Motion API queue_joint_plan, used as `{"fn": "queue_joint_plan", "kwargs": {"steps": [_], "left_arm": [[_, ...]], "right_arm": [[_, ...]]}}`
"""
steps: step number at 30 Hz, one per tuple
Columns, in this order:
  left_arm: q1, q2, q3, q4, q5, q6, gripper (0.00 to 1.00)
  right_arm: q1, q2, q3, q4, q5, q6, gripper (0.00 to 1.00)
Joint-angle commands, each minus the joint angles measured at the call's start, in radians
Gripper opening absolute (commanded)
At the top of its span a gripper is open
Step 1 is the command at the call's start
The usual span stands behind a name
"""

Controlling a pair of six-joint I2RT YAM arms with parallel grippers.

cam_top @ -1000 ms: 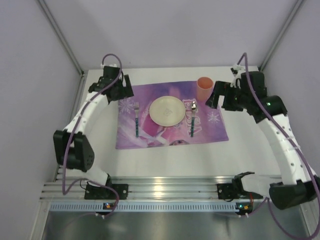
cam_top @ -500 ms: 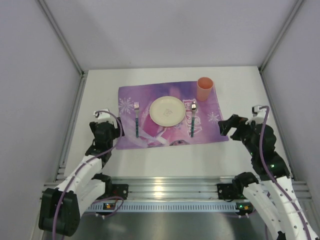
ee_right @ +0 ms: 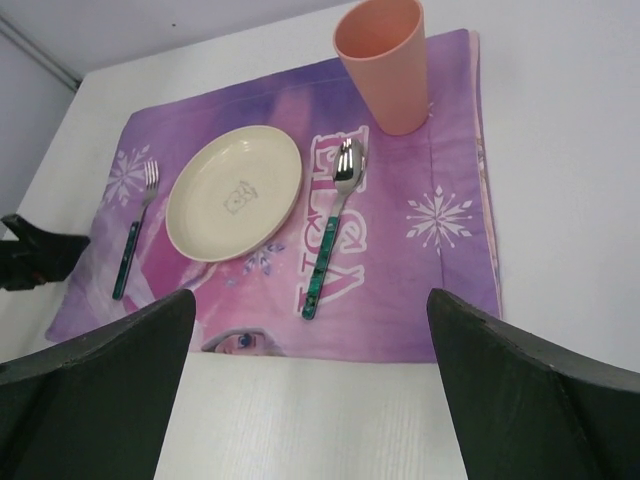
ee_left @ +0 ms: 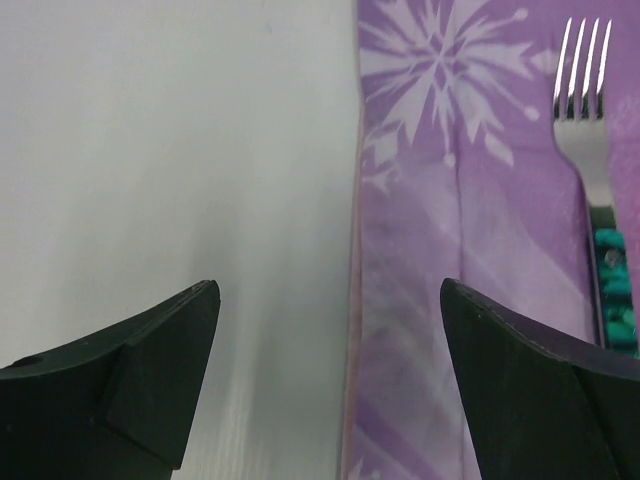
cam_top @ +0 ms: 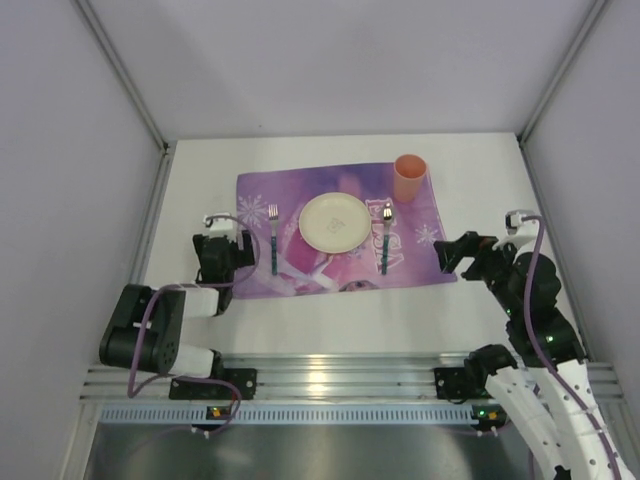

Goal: Set the dinner table for one person

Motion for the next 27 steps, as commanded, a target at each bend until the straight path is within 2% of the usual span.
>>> {"fn": "queue_joint_plan", "kwargs": {"steps": [1,3,5,7,11,13,15,16,18,24,27], "left_arm": [[0.022,0.074,0.115,0.14,0.081,0.042,0.96],[0.028,0.11,0.15,0.123,0.104,0.062,0.94],[0.049,0.125,0.15,0.146,0.115,0.065,0.96],[0.08,0.159,0.112,0.274,0.148,0.065,0.98],[0.14,0.171,0.051,0.3,0.236,0.011,0.98],[0.141,0.222,0.007,0.493,0.25,0.028,0.98],[0.141,0.182,0.065,0.324,0.239,0.016,0.98],[0.141,0.191,0.051,0.413,0.241,0.025,0.99],[0.14,0.207,0.026,0.463,0.236,0.031,0.98],[0.14,0.194,0.035,0.414,0.236,0.027,0.98],[0.14,0.193,0.037,0.414,0.236,0.028,0.98]], "right_arm": [[0.005,0.043,0.065,0.003,-0.053,-0.029,1.0],[0.005,0.055,0.071,0.011,-0.053,-0.046,1.0],[0.005,0.066,0.085,0.011,-0.059,-0.068,1.0],[0.005,0.069,0.086,0.012,-0.074,-0.081,1.0],[0.005,0.069,0.068,0.011,-0.077,-0.068,1.0],[0.005,0.07,0.054,0.011,-0.068,-0.046,1.0],[0.007,0.072,0.045,0.02,-0.036,-0.025,1.0],[0.007,0.079,0.039,0.023,-0.018,0.0,1.0],[0.005,0.093,0.045,0.026,0.043,0.023,1.0],[0.005,0.155,0.158,-0.011,0.136,0.002,1.0],[0.005,0.152,0.161,-0.015,0.188,0.03,1.0]]}}
